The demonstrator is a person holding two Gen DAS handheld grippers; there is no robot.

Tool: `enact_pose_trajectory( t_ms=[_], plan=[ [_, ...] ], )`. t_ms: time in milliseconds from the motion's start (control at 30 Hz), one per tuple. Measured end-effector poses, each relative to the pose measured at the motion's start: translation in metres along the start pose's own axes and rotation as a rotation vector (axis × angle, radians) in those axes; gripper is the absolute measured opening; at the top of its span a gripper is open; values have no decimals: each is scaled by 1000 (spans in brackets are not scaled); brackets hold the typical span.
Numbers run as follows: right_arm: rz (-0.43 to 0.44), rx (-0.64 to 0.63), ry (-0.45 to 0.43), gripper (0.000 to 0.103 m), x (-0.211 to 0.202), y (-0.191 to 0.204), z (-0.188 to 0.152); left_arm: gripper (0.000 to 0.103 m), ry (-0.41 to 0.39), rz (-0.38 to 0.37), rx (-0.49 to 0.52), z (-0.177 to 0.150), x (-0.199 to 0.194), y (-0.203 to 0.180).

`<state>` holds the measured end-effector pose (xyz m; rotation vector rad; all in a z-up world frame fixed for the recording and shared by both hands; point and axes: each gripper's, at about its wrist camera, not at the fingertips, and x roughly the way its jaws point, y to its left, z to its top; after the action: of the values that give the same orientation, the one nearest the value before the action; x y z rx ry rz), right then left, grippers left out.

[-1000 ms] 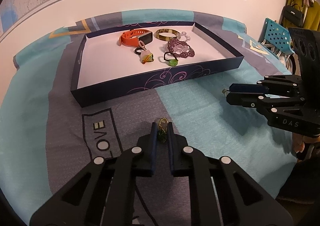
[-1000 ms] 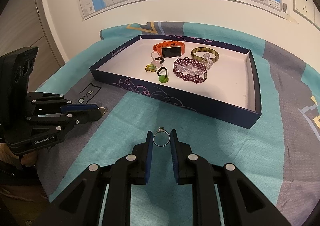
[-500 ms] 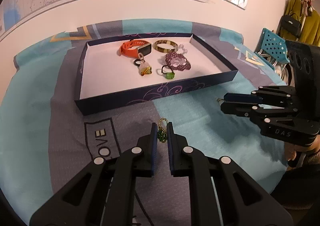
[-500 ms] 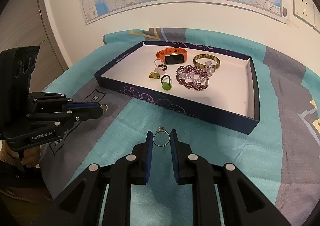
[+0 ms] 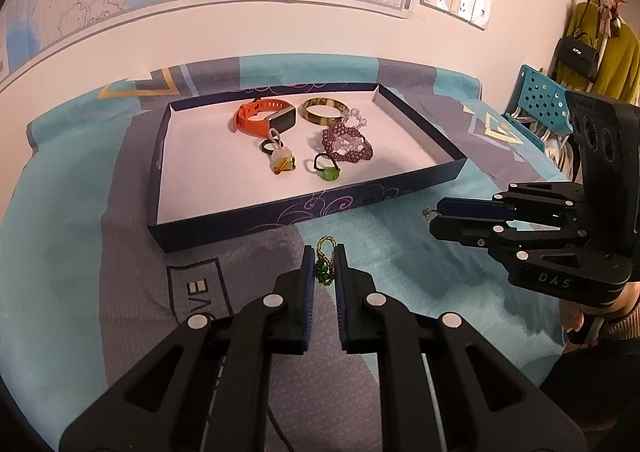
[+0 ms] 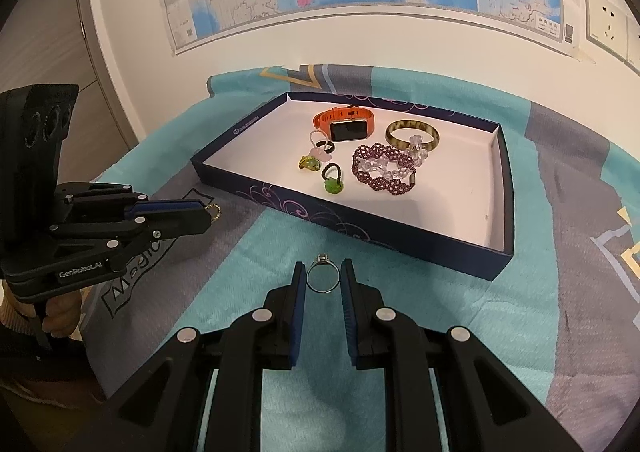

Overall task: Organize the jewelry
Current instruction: 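Lift the gold ring with the left tool while the right tool grasps the silver ring, then carry the gold ring and silver ring over the box with both tools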

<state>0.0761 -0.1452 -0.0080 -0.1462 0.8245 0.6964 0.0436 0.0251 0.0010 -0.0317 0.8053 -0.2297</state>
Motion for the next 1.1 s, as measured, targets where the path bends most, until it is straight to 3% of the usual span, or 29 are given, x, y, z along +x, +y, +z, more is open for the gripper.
enact_pose_trajectory(
  t_ms=[1100],
  plan=[
    [-10,-19,-29,16,-2,-4,15,10,-65,-9,4,21,-10,1]
  ],
)
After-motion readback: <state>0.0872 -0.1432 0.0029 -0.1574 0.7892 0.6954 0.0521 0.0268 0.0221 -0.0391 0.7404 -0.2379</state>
